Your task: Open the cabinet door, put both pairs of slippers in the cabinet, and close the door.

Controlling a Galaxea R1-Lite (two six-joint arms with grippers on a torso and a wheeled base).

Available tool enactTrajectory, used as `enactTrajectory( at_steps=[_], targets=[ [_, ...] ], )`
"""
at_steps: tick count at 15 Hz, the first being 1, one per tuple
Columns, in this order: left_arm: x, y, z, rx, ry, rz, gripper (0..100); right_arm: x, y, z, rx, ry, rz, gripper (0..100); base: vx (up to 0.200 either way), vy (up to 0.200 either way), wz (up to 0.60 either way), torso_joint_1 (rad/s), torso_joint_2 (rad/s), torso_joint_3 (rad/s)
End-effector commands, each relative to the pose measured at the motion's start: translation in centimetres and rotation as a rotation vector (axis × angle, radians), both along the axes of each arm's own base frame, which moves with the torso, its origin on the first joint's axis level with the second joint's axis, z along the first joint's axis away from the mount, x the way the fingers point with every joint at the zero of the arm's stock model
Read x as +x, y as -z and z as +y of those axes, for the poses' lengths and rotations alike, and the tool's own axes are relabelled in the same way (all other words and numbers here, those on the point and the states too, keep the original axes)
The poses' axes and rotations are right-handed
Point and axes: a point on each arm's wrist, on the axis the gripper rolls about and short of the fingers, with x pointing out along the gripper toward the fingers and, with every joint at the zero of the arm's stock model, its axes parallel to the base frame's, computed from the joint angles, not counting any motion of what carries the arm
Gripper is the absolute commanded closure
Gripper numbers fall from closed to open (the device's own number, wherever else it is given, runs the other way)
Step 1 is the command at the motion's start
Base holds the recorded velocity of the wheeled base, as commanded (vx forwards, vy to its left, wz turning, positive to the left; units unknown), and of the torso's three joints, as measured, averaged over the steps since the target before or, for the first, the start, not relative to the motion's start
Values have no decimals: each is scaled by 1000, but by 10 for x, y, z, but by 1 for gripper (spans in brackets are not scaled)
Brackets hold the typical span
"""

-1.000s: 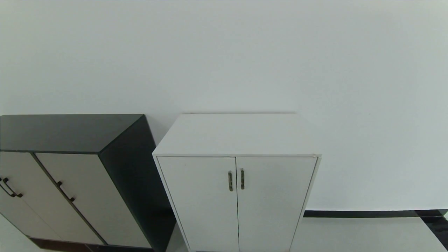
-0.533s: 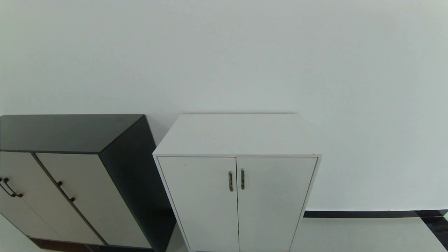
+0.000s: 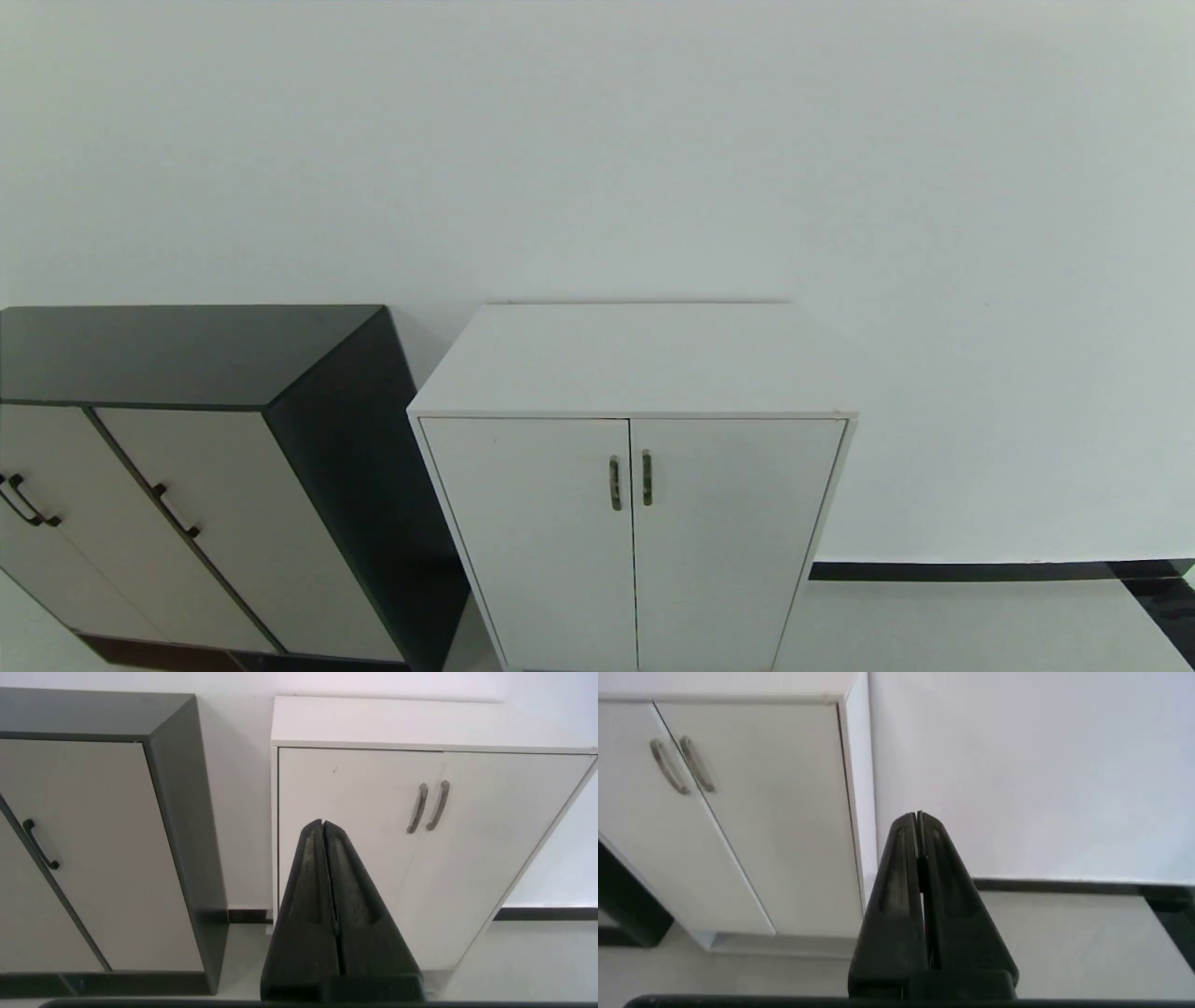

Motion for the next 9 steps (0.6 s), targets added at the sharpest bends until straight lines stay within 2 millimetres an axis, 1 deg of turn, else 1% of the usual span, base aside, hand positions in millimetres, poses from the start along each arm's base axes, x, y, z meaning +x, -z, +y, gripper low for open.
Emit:
enactTrajectory(
  at_steps=[1,9],
  targets=[
    [0,0,0,-3,-1,1,100,-4,1,0,2,8,-47,100,0,0,0,0,0,0],
    [0,0,0,-2,-1,1,100,-4,1,0,18,-4,-49,100,0,0,0,0,0,0]
  ],
)
